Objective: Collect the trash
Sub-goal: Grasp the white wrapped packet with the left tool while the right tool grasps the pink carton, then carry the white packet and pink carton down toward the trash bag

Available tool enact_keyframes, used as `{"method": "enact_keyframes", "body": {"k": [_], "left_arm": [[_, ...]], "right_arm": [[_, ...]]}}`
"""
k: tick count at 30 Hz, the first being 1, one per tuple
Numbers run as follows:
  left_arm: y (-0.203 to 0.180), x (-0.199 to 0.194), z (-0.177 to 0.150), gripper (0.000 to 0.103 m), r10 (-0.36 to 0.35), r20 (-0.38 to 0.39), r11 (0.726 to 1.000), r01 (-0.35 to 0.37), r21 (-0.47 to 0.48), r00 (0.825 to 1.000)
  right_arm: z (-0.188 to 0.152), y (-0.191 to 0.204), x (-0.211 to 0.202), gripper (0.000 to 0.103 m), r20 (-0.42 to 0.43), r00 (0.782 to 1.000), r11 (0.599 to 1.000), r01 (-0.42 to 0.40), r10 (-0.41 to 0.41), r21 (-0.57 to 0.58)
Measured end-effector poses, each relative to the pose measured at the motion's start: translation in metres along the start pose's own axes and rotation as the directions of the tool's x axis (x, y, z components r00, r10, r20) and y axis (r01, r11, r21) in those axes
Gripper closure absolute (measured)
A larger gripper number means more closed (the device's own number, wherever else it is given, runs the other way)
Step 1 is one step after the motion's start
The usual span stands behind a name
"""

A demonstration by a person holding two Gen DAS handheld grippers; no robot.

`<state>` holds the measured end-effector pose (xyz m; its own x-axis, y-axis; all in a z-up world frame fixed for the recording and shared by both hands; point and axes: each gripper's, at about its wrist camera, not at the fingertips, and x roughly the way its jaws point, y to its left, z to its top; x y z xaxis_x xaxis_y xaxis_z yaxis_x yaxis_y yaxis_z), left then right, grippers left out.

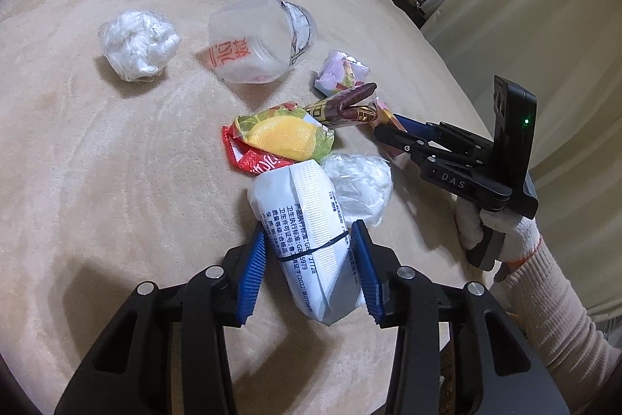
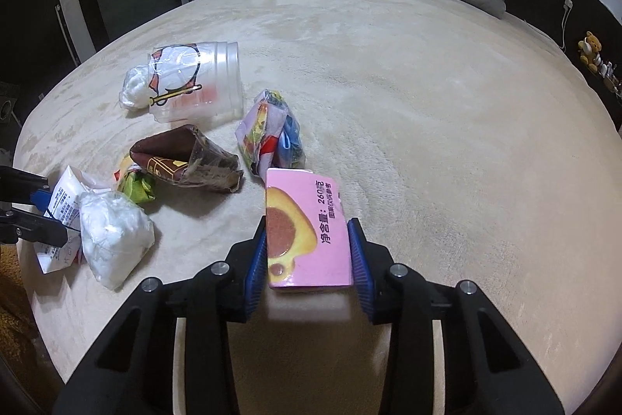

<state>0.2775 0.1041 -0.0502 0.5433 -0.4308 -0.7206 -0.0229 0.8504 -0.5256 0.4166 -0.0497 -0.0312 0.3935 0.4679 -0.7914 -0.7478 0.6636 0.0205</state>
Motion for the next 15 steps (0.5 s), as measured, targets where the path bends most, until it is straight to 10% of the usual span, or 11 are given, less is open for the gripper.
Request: {"method": "enact_keyframes", "body": {"k": [15], "left_arm": [[-0.014,-0.046,-0.026,0.062,-0.019,0.129,1.000,0.019,0.000,0.991]], "right_arm": [[-0.023,0.026,-0.066,0.064,0.090,0.996,0.998,0.013,-0.019,0.061]]}}
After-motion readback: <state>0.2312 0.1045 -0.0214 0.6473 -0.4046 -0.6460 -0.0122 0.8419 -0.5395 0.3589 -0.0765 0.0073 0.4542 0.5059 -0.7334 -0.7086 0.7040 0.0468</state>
